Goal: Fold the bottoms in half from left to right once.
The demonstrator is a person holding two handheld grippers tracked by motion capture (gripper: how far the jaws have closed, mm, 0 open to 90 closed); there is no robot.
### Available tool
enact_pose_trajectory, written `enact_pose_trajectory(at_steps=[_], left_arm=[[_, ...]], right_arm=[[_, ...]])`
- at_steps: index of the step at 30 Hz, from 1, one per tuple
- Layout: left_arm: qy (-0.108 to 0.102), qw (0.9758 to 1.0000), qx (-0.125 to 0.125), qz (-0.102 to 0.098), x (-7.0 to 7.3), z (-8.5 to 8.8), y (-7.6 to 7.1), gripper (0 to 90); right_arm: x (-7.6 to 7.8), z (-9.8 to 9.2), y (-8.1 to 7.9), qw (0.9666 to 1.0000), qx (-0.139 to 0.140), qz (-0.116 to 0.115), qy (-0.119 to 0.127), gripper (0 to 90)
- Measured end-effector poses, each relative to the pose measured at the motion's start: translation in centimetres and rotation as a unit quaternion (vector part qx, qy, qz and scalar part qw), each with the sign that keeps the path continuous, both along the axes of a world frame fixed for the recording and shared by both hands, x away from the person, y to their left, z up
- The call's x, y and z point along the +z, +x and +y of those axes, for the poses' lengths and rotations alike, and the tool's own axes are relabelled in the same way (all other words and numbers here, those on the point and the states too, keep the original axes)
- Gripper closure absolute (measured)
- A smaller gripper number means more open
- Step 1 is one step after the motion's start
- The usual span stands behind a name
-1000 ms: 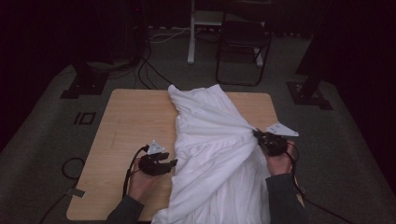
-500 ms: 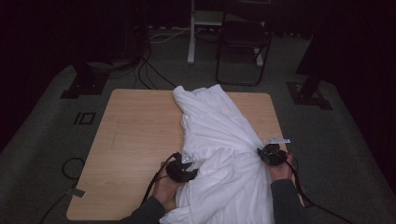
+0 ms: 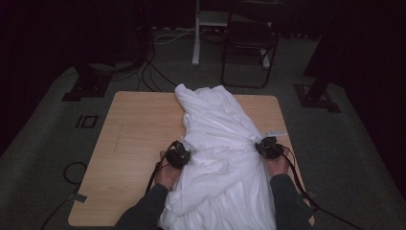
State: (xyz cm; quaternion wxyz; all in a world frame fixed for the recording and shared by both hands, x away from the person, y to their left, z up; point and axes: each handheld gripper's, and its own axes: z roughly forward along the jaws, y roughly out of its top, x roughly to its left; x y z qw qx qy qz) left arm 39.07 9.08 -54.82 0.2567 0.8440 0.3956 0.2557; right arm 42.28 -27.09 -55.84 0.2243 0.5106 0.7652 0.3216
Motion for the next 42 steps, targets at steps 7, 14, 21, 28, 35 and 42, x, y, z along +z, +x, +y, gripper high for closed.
enact_pose_trajectory(at_steps=[7,14,21,28,35,42], left_arm=[[0.033,0.9970,0.070,-0.010,0.3,2.5,5.3,83.2],[-0.034,0.9977,0.058,-0.003,1.1,4.3,5.4,77.2],[-0.105,0.9927,0.044,-0.038,3.4,7.5,0.1,60.2],[-0.131,0.9892,0.053,-0.038,3.4,10.2,-4.2,54.8],[-0.141,0.9890,0.043,-0.008,2.1,11.6,-6.7,53.8],[-0.151,0.9875,0.020,0.041,0.0,10.8,-7.9,55.8]], right_arm=[[0.3,2.9,3.3,0.9997,0.010,0.011,0.017,83.1],[0.5,3.4,5.6,0.9988,-0.048,0.010,0.010,82.0],[3.2,3.9,3.0,0.9980,-0.034,-0.038,0.038,54.1],[5.0,8.4,-0.1,0.9916,0.093,-0.050,0.076,43.2],[4.1,12.5,-0.2,0.9828,0.165,-0.038,0.072,33.7],[3.5,11.9,-1.4,0.9771,0.206,-0.001,0.054,89.8]])
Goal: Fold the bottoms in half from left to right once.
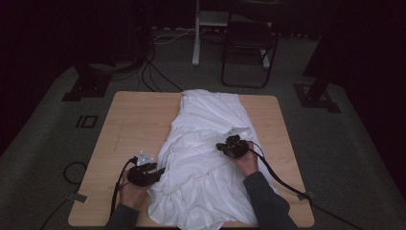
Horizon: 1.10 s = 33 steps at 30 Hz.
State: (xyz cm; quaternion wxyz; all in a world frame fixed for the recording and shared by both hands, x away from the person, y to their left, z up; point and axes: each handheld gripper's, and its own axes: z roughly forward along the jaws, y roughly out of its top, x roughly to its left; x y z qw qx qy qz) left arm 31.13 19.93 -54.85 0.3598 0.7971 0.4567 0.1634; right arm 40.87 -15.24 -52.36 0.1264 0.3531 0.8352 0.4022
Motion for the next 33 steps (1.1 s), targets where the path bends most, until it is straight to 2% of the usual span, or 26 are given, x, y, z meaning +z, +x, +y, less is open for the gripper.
enact_pose_trajectory(at_steps=[4,8,9,10,12,13,15,16,17,18,19,20,22,23,24,25,26,28,29,31,32,33], left_arm=[[0.000,1.0000,0.000,-0.001,0.3,-0.1,-0.6,57.2],[-0.004,0.9999,-0.005,-0.015,0.9,-0.1,-1.5,57.1],[-0.004,0.9999,-0.005,-0.015,0.9,-0.1,-1.5,57.1],[-0.008,0.9997,-0.008,-0.021,1.2,-0.1,-2.0,56.9],[-0.009,0.9995,-0.012,-0.027,1.4,0.0,-2.5,55.8],[-0.011,0.9995,-0.014,-0.028,1.5,0.1,-2.7,55.1],[-0.016,0.9993,-0.018,-0.029,1.6,0.3,-3.2,54.0],[-0.015,0.9993,-0.020,-0.029,1.6,0.4,-3.5,53.6],[-0.016,0.9992,-0.023,-0.029,1.6,0.4,-3.7,52.8],[-0.016,0.9991,-0.028,-0.027,1.5,0.5,-4.0,51.8],[-0.016,0.9990,-0.032,-0.026,1.5,0.6,-4.2,51.2],[-0.019,0.9989,-0.035,-0.023,1.3,0.6,-4.5,50.9],[-0.019,0.9987,-0.043,-0.020,1.1,0.7,-5.1,49.9],[-0.019,0.9987,-0.043,-0.020,1.1,0.7,-5.1,49.8],[-0.019,0.9988,-0.042,-0.018,0.8,0.8,-5.7,49.7],[-0.020,0.9987,-0.043,-0.017,0.7,0.9,-5.9,49.7],[-0.020,0.9987,-0.043,-0.017,0.7,0.9,-5.9,49.6],[-0.024,0.9986,-0.045,-0.016,0.5,0.9,-6.3,49.2],[-0.027,0.9984,-0.048,-0.014,0.5,1.0,-6.5,48.2],[-0.036,0.9978,-0.054,-0.014,0.6,1.0,-6.8,47.5],[-0.036,0.9978,-0.054,-0.014,0.6,1.0,-6.8,47.0],[-0.047,0.9969,-0.061,-0.016,0.6,1.1,-7.2,47.0]], right_arm=[[1.6,-3.6,-2.9,0.9991,-0.012,-0.034,0.024,89.7],[3.1,-8.2,-6.1,0.9962,-0.032,-0.065,0.049,89.4],[3.1,-8.2,-6.1,0.9962,-0.032,-0.065,0.049,89.4],[3.0,-10.4,-7.5,0.9950,-0.053,-0.073,0.041,89.5],[2.0,-12.3,-8.5,0.9949,-0.072,-0.057,0.042,89.4],[1.3,-13.0,-8.8,0.9948,-0.082,-0.049,0.034,89.4],[-0.4,-13.7,-9.1,0.9947,-0.100,-0.026,0.001,89.3],[-1.2,-13.9,-9.1,0.9944,-0.104,-0.012,-0.009,88.6],[-1.8,-13.9,-9.1,0.9938,-0.109,0.002,-0.019,83.7],[-2.2,-13.7,-9.1,0.9924,-0.118,0.002,-0.033,74.5],[-2.2,-13.4,-9.2,0.9914,-0.125,-0.004,-0.038,66.5],[-2.0,-13.1,-9.2,0.9912,-0.129,-0.009,-0.031,60.6],[-1.1,-12.2,-9.3,0.9909,-0.131,-0.028,-0.016,54.8],[-1.1,-12.2,-9.3,0.9909,-0.131,-0.028,-0.016,54.8],[0.0,-11.0,-9.3,0.9926,-0.113,-0.044,-0.001,50.9],[0.4,-10.2,-9.3,0.9936,-0.101,-0.049,0.011,50.3],[0.4,-10.2,-9.3,0.9936,-0.101,-0.049,0.011,50.3],[1.1,-8.3,-8.9,0.9960,-0.069,-0.047,0.032,49.2],[1.1,-7.7,-8.7,0.9965,-0.062,-0.044,0.035,49.2],[0.9,-6.1,-8.3,0.9976,-0.043,-0.035,0.041,48.7],[0.9,-6.1,-8.3,0.9976,-0.043,-0.035,0.041,48.7],[0.7,-5.7,-8.2,0.9980,-0.035,-0.031,0.043,48.3]])
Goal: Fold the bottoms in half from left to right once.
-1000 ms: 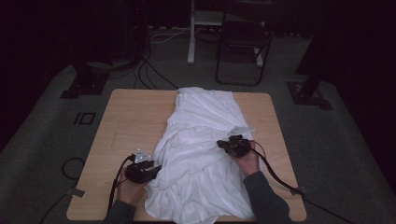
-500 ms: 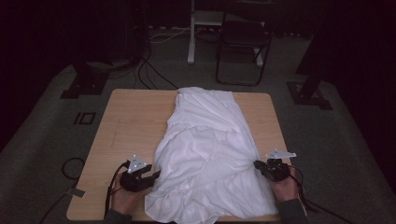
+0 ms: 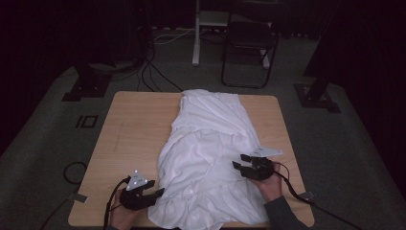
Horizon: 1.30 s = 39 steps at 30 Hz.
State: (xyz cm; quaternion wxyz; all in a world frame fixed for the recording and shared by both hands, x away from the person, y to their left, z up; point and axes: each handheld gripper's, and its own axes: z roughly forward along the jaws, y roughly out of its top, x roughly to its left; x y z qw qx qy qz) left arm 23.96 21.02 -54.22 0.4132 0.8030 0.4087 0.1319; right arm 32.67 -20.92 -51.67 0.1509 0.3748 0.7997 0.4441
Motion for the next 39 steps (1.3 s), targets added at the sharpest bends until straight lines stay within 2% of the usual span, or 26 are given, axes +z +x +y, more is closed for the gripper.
enact_pose_trajectory(at_steps=[1,3,4,7,8,9,10,11,12,13,17,22,24,26,30,31,32,33,34,36,39], left_arm=[[-0.007,1.0000,-0.004,0.002,0.0,0.0,-0.1,45.2],[-0.020,0.9996,-0.017,0.007,-0.1,0.0,-0.3,43.2],[-0.023,0.9995,-0.022,0.009,-0.2,-0.2,-0.3,42.2],[-0.011,0.9990,-0.037,0.022,-0.9,-1.1,-0.2,40.9],[-0.002,0.9989,-0.039,0.027,-1.2,-1.4,-0.1,41.9],[0.011,0.9985,-0.042,0.033,-1.4,-1.7,0.1,47.6],[0.018,0.9978,-0.047,0.042,-1.5,-1.8,0.2,61.4],[0.017,0.9976,-0.050,0.044,-1.5,-1.9,0.2,69.8],[0.013,0.9976,-0.055,0.040,-1.3,-1.9,0.1,78.4],[0.009,0.9977,-0.058,0.033,-0.9,-1.7,-0.1,83.1],[-0.008,0.9982,-0.059,0.010,0.7,-0.9,-1.1,86.0],[-0.023,0.9967,-0.078,0.006,2.3,-0.7,-3.0,86.1],[-0.011,0.9973,-0.073,0.002,2.8,-0.4,-3.8,86.2],[-0.022,0.9975,-0.067,-0.001,3.3,0.2,-4.4,86.6],[-0.027,0.9974,-0.066,-0.002,3.4,0.5,-4.8,86.1],[-0.028,0.9974,-0.066,-0.007,3.4,0.5,-4.7,81.7],[-0.034,0.9971,-0.067,-0.012,3.4,0.5,-4.6,74.0],[-0.038,0.9969,-0.066,-0.017,3.4,0.5,-4.4,62.8],[-0.039,0.9973,-0.059,-0.022,3.5,0.6,-4.2,56.9],[-0.043,0.9976,-0.046,-0.029,3.8,0.8,-3.6,51.4],[-0.030,0.9983,-0.025,-0.043,4.1,0.7,-2.2,45.5]], right_arm=[[-0.6,1.1,0.2,0.9997,0.019,0.014,0.009,47.5],[-1.2,1.9,0.3,0.9994,0.026,0.021,-0.007,48.1],[-1.4,2.1,0.2,0.9992,0.029,0.022,-0.015,51.2],[-1.7,1.8,-0.1,0.9985,0.045,0.026,-0.019,76.9],[-1.6,1.5,-0.5,0.9986,0.044,0.020,-0.022,82.1],[-1.4,1.1,-0.8,0.9987,0.045,0.014,-0.020,85.9],[-1.2,0.6,-1.3,0.9988,0.045,0.008,-0.015,87.7],[-1.0,-0.1,-1.9,0.9990,0.044,0.002,-0.009,88.2],[-0.8,-0.8,-2.5,0.9992,0.040,-0.004,-0.007,88.4],[-0.6,-1.6,-3.2,0.9992,0.038,-0.012,-0.003,88.5],[-0.3,-5.4,-6.2,0.9995,0.013,-0.028,0.004,88.7],[-0.5,-9.9,-10.0,0.9991,-0.023,-0.025,0.024,88.8],[-0.8,-11.2,-11.3,0.9986,-0.037,-0.026,0.027,88.8],[-1.4,-12.4,-12.5,0.9980,-0.050,-0.022,0.030,88.8],[-2.6,-13.5,-13.4,0.9975,-0.063,-0.009,0.029,88.7],[-3.6,-13.9,-13.6,0.9974,-0.066,0.007,0.028,87.6],[-3.9,-14.0,-13.6,0.9977,-0.061,0.015,0.026,84.1],[-4.0,-14.0,-13.5,0.9978,-0.058,0.023,0.023,77.5],[-4.0,-14.1,-13.4,0.9976,-0.062,0.023,0.020,69.9],[-3.5,-14.2,-13.0,0.9968,-0.074,0.013,0.024,59.4],[-2.4,-14.3,-11.9,0.9953,-0.087,-0.006,0.044,54.1]])
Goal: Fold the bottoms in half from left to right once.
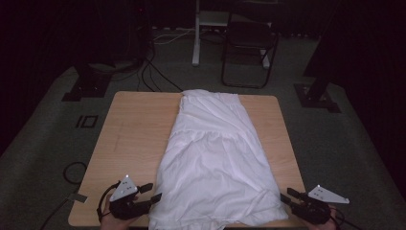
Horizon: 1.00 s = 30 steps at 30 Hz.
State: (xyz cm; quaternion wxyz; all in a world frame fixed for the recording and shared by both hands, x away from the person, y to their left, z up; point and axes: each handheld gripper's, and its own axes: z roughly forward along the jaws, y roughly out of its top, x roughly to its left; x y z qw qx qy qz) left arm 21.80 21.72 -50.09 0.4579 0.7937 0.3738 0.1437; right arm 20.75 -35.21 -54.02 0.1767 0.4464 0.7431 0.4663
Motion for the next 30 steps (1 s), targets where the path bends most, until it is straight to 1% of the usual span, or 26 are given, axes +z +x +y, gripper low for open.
enact_pose_trajectory(at_steps=[1,2,3,5,7,8,9,10,11,13,14,15,16,19,20,21,22,23,25,26,27,28,30], left_arm=[[0.008,0.9999,0.012,-0.003,0.0,-0.1,0.7,44.6],[0.013,0.9997,0.022,-0.007,0.0,-0.2,1.5,43.2],[0.016,0.9993,0.033,-0.006,-0.1,-0.3,2.5,41.4],[0.026,0.9983,0.051,-0.003,-0.4,-0.6,4.5,39.8],[0.034,0.9974,0.064,0.000,-0.7,-1.1,6.4,39.5],[0.043,0.9961,0.076,0.008,-1.1,-1.4,7.9,39.4],[0.050,0.9952,0.084,0.011,-1.4,-1.6,9.1,39.5],[0.052,0.9945,0.089,0.018,-1.7,-1.9,10.3,39.6],[0.057,0.9936,0.093,0.029,-2.1,-2.1,11.5,39.8],[0.066,0.9906,0.110,0.046,-3.1,-2.6,13.6,40.2],[0.066,0.9906,0.110,0.046,-3.1,-2.6,13.6,41.0],[0.066,0.9906,0.110,0.046,-3.1,-2.6,13.6,41.0],[0.063,0.9888,0.115,0.071,-4.3,-3.4,15.7,42.8],[0.074,0.9876,0.116,0.076,-4.8,-4.2,16.5,44.9],[0.074,0.9876,0.116,0.076,-4.8,-4.2,16.5,46.9],[0.082,0.9876,0.112,0.074,-5.2,-4.5,16.6,46.9],[0.083,0.9878,0.112,0.070,-5.2,-4.6,16.7,51.0],[0.083,0.9879,0.111,0.070,-5.2,-4.5,16.7,55.3],[0.086,0.9880,0.106,0.072,-5.1,-4.4,16.7,67.7],[0.086,0.9880,0.106,0.072,-5.1,-4.4,16.7,74.6],[0.080,0.9893,0.098,0.073,-5.2,-4.3,16.4,74.6],[0.083,0.9891,0.099,0.070,-5.2,-4.2,16.2,86.2],[0.087,0.9885,0.103,0.068,-5.2,-4.0,15.5,87.7]], right_arm=[[0.3,0.1,0.5,1.0000,0.001,-0.004,0.000,52.9],[0.6,0.4,1.2,1.0000,-0.001,-0.007,-0.004,51.5],[0.7,0.7,2.0,0.9999,-0.005,-0.007,-0.009,50.8],[0.6,1.3,3.8,0.9998,-0.005,-0.005,-0.019,50.7],[0.2,1.9,5.9,0.9997,-0.011,0.003,-0.023,50.4],[0.0,2.1,6.6,0.9996,-0.014,0.005,-0.024,50.5],[-0.3,2.6,8.0,0.9994,-0.019,0.009,-0.028,50.5],[-0.5,2.9,9.0,0.9991,-0.021,0.013,-0.033,50.8],[-0.6,3.3,10.0,0.9989,-0.022,0.015,-0.038,51.3],[-0.8,4.0,12.0,0.9986,-0.026,0.018,-0.043,51.9],[-0.8,4.0,12.0,0.9986,-0.026,0.018,-0.043,51.9],[-0.9,4.3,13.0,0.9983,-0.031,0.021,-0.045,51.9],[-1.1,4.8,14.8,0.9977,-0.039,0.023,-0.050,52.3],[-1.5,5.4,16.7,0.9961,-0.053,0.033,-0.062,54.6],[-1.5,5.4,16.7,0.9961,-0.053,0.033,-0.062,54.6],[-1.7,5.6,17.1,0.9956,-0.056,0.039,-0.064,55.8],[-1.9,5.8,17.5,0.9953,-0.054,0.045,-0.067,62.4],[-2.1,5.9,17.6,0.9949,-0.053,0.050,-0.069,64.8],[-2.3,6.0,17.6,0.9942,-0.050,0.057,-0.075,70.3],[-2.3,6.0,17.6,0.9942,-0.050,0.057,-0.075,70.3],[-2.5,6.0,17.5,0.9938,-0.050,0.060,-0.079,74.9],[-2.5,5.8,17.0,0.9935,-0.056,0.063,-0.077,85.7],[-2.5,5.7,16.5,0.9933,-0.060,0.063,-0.076,88.1]])
